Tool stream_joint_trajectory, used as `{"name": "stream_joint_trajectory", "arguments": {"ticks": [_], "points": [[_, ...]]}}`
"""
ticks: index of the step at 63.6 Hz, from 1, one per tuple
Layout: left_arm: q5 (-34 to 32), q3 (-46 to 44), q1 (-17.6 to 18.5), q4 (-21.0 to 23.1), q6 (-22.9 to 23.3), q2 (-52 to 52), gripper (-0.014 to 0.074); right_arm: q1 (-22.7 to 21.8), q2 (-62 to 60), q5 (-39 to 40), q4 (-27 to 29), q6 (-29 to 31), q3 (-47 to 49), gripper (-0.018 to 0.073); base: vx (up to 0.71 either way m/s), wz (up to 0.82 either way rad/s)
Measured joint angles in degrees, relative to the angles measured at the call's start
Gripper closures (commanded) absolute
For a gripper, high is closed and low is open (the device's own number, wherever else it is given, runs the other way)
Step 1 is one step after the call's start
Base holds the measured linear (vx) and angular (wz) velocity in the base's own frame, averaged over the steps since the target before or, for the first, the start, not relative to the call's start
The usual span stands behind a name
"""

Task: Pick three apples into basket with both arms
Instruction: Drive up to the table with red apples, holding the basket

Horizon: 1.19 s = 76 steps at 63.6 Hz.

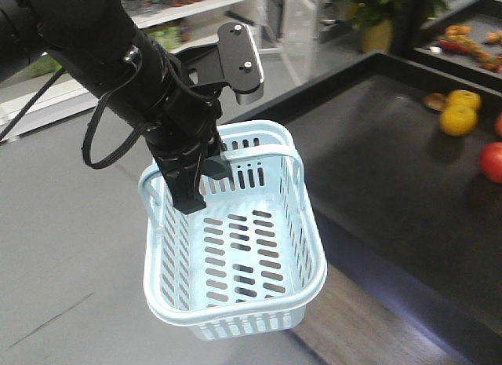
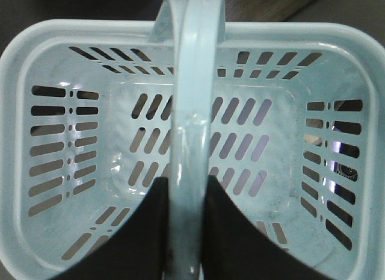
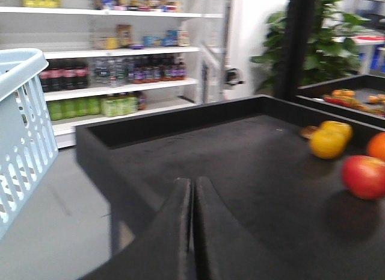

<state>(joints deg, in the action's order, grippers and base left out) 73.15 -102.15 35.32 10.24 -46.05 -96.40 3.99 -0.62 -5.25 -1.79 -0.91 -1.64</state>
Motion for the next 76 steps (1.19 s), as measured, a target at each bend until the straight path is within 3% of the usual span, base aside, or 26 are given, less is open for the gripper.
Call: {"name": "stream_joint_trajectory", "arguments": {"ticks": [76], "points": [[-0.16,0.00,0.00,0.01,0.00,0.00,0.0603,0.00,0.00,0.00,0.00,0.00,0.00,0.0568,0.18,-0.65]]}}
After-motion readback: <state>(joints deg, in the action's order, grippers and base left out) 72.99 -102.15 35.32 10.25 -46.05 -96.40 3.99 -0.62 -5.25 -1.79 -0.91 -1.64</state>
